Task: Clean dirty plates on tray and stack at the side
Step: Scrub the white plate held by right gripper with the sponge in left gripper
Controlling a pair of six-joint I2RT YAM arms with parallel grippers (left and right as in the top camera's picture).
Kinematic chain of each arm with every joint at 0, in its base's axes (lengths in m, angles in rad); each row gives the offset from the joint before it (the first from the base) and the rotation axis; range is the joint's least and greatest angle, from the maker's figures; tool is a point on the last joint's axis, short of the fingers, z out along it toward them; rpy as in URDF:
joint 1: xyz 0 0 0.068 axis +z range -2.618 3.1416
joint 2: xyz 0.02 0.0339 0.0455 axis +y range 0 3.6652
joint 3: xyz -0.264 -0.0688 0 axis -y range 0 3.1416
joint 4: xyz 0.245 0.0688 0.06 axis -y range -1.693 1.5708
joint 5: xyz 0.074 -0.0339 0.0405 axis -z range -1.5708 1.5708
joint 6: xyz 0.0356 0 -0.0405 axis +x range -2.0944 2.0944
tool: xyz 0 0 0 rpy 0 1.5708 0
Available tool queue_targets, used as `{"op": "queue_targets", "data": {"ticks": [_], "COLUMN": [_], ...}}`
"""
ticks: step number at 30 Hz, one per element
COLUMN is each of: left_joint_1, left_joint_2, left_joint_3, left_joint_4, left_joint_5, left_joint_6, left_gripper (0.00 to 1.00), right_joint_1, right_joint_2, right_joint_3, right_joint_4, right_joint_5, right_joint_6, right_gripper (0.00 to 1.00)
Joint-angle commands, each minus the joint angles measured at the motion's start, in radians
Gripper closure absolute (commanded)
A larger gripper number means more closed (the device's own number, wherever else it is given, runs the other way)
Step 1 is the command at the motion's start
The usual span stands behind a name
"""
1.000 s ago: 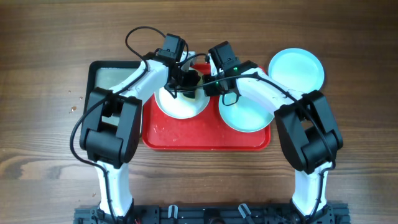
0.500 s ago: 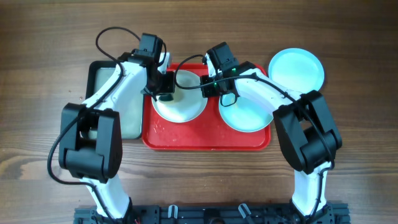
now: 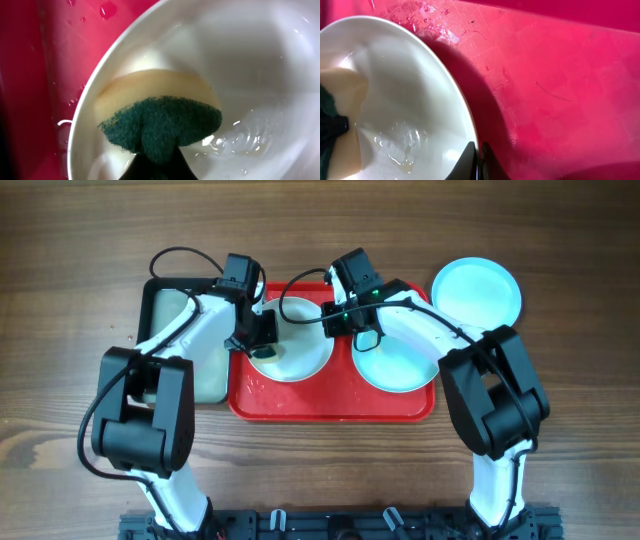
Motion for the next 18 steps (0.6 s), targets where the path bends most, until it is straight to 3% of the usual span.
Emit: {"op": "queue_targets", "data": {"ticks": [1,14,18], "left_joint_1": [-0.007,-0.007,-0.01], "left_joint_2": [0.045,0.045,0.045], "left_joint_3": [-0.063,-0.063,-0.063], "left_joint_4": [-0.034,-0.027,-0.027], "left_joint_5": [0.138,0.225,0.224], "left_joint_6": [-0.014,-0.018,-0.071], "left_gripper": [0.96,0.96,0.96], "right_joint_1": [0.003,0.003,0.003], "right_joint_2": [0.021,0.021,0.021], "right_joint_3": [-0.014,-0.014,-0.014], "right_joint_4": [0.003,-0.007,-0.008], "right_joint_5": [-0.028,-0.057,-0.057], "right_joint_6": [-0.009,0.036,0.036], "right_gripper": [0.96,0.96,0.96]}}
